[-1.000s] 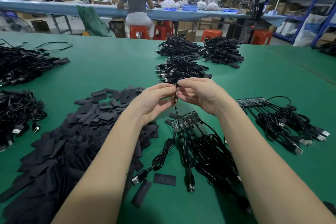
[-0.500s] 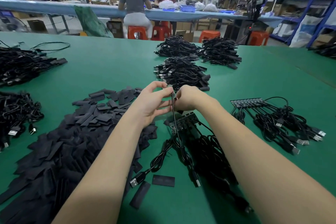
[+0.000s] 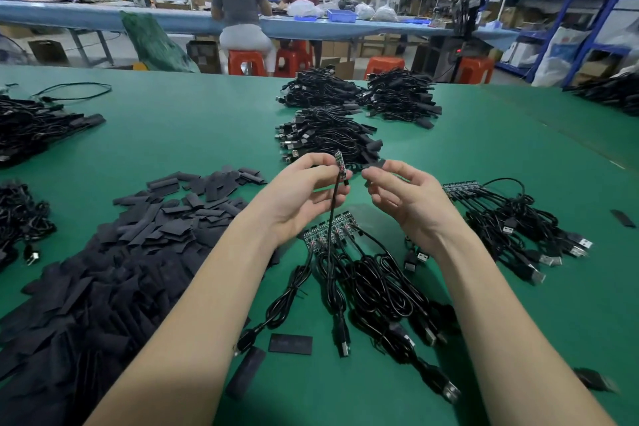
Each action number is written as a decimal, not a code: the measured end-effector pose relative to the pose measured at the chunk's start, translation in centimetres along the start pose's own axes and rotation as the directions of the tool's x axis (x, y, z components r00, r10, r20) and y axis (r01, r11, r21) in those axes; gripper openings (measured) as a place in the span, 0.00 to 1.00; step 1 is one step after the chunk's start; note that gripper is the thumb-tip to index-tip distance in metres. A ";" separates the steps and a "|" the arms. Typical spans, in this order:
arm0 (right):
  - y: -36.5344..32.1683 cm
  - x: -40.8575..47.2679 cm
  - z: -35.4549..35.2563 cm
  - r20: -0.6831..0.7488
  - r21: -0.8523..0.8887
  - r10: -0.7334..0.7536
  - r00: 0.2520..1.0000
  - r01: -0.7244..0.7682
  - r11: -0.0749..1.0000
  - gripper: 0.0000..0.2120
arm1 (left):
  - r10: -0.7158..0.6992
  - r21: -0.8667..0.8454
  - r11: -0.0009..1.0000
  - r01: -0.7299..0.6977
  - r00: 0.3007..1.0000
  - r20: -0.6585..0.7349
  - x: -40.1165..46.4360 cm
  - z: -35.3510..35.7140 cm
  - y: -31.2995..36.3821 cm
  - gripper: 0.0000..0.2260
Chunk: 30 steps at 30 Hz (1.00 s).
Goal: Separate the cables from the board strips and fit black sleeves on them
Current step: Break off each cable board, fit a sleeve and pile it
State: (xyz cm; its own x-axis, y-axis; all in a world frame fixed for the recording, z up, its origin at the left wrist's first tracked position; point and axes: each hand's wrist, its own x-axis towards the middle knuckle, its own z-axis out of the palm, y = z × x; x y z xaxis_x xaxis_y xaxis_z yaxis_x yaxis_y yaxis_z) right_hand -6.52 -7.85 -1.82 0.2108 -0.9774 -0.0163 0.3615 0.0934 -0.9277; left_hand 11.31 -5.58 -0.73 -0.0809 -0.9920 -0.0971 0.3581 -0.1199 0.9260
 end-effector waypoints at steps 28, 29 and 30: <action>0.5 -1.1 1.1 -0.034 0.078 -0.291 0.956 0.293 0.953 0.10 | -0.014 0.025 1.000 0.011 0.993 0.117 -0.7 0.6 -0.1 0.05; 0.4 -1.1 1.0 -0.029 0.073 -0.286 0.958 0.287 0.955 0.10 | -0.013 0.034 0.999 0.009 0.992 0.122 -0.7 0.5 -0.1 0.05; 0.4 -1.1 1.0 -0.021 0.070 -0.275 0.961 0.276 0.959 0.10 | -0.012 0.048 0.999 0.006 0.992 0.128 -0.7 0.4 -0.1 0.05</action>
State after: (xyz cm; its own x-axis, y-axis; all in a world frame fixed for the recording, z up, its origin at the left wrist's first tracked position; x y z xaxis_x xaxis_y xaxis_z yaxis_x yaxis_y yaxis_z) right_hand -5.71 -6.56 -1.80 0.0837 -0.9692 0.2317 0.4681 -0.1670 -0.8677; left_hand 10.93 -4.86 -0.62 -0.2036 -0.9772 -0.0603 0.3130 -0.1233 0.9417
